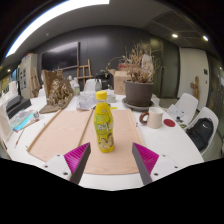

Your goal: Pour water

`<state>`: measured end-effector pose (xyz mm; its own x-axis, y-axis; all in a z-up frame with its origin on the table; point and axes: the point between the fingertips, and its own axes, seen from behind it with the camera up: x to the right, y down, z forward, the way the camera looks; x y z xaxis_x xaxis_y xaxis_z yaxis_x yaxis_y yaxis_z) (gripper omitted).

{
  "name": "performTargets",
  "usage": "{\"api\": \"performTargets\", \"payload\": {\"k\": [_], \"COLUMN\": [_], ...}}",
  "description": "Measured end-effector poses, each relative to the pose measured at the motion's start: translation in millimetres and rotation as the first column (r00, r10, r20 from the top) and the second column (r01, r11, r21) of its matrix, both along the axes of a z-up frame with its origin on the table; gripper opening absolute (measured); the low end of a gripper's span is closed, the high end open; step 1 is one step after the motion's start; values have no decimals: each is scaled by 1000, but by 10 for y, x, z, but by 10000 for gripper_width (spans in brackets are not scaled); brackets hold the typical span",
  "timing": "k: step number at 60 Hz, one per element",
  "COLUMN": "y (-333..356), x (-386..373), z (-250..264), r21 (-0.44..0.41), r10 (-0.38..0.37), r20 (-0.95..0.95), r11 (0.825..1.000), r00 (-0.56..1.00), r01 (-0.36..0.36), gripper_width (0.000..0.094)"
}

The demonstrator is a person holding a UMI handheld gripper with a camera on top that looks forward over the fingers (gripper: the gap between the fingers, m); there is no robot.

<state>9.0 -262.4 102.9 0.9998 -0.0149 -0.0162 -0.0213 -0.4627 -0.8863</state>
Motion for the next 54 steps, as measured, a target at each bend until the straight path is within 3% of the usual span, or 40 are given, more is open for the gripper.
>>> {"api": "performTargets", "payload": {"k": [3, 9, 19, 23, 28, 37, 41, 54], "y": [249, 650, 1099, 1225, 1285, 1307, 1303, 1431], "x": [-133, -206, -241, -210, -210, -200, -207, -284], "z": [-67, -329, -486, -485, -463, -478, -482, -184], "r21": [48, 60, 90, 103, 115, 105, 95, 74], "r10": [7, -16, -53, -68, -76, -99, -109, -61], "r20": [-11, 16, 8, 25, 25, 20, 12, -54], "r11": [999, 998, 995, 993, 991, 990, 990, 995], "r00": [1000, 1000, 999, 997, 997, 995, 994, 997], "r01": [-7, 15, 52, 65, 73, 96, 107, 65], "gripper_width": [858, 858, 780, 691, 476, 363, 263, 249]}}
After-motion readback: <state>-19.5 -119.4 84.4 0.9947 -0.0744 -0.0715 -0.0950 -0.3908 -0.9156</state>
